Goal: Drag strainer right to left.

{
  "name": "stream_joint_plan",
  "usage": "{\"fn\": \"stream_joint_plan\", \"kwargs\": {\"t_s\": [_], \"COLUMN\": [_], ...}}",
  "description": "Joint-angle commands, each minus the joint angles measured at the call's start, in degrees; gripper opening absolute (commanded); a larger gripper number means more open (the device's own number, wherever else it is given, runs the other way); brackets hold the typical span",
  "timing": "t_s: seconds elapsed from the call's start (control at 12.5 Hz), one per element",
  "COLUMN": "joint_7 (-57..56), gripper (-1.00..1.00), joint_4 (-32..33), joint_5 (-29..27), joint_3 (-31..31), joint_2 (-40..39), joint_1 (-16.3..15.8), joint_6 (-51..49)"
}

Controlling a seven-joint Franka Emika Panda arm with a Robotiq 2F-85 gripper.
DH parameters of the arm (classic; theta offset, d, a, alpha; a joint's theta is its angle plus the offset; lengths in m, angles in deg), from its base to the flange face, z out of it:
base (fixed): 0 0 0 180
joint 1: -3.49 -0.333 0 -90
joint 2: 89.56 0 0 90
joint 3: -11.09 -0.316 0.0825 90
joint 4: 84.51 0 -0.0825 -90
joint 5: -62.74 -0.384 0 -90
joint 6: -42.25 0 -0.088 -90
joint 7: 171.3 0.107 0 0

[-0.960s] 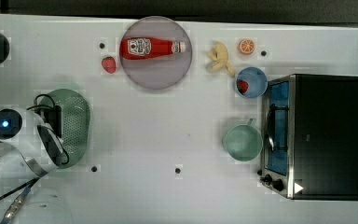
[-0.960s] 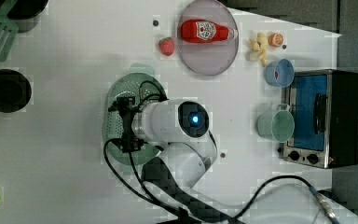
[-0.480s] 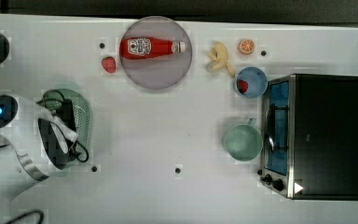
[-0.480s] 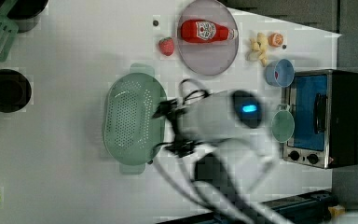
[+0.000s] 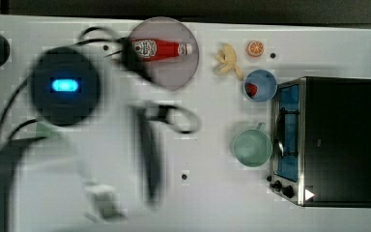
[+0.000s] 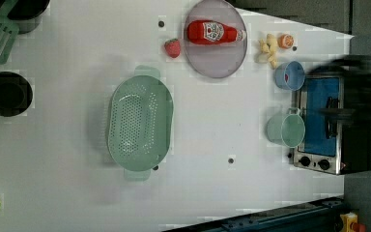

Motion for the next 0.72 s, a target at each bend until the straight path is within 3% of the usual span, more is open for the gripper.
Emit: {"fn": "stream_joint_plan", "kwargs": {"t_s": [0.08,0.32,0.72], "joint_7": [-23.95,-31.73,-31.71], "gripper": [1.0,1.0,1.0], "joint_4": [2.46,2.61,2.62], "joint_5": [4.34,8.55,8.54], "joint_3": [7.67,12.45,12.74], "joint_2": [4.67,7.27,6.86], "joint_1": [1.88,2.14,2.12], "joint_6": [-5.28,-5.58,-5.37]}}
